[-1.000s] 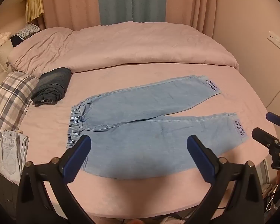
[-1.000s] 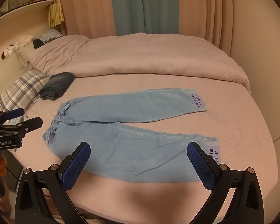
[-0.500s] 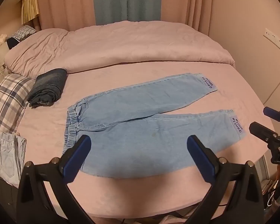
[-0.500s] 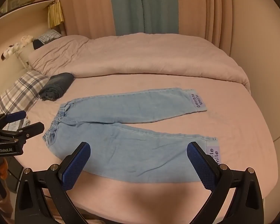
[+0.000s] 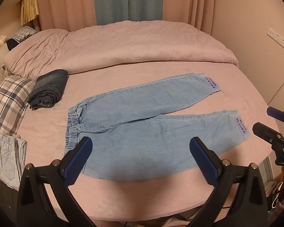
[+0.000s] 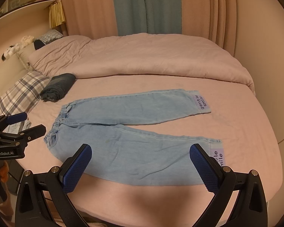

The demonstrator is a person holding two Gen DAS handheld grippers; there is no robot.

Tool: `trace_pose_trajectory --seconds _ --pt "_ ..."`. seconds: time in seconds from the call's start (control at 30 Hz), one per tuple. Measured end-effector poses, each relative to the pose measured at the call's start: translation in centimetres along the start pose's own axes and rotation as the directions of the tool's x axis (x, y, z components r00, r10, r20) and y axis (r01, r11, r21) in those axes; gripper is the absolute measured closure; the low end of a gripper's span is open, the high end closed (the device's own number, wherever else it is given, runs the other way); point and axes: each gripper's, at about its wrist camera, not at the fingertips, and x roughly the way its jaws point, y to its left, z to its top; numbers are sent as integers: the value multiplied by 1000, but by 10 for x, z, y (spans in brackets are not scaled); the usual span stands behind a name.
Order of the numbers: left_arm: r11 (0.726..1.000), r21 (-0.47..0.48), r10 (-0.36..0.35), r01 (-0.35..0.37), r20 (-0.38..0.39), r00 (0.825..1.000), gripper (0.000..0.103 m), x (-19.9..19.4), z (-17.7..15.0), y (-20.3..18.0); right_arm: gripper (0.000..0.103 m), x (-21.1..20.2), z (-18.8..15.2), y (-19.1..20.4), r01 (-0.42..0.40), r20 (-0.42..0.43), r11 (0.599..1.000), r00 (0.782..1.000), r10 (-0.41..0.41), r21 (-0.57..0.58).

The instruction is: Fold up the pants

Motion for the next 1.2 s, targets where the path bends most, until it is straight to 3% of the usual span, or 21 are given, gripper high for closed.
trace_pose_trajectory --seconds 1.2 --pt "1000 3 -8 8 -17 1000 0 4 -2 -2 0 4 -4 5 -2 0 1000 1000 2 0"
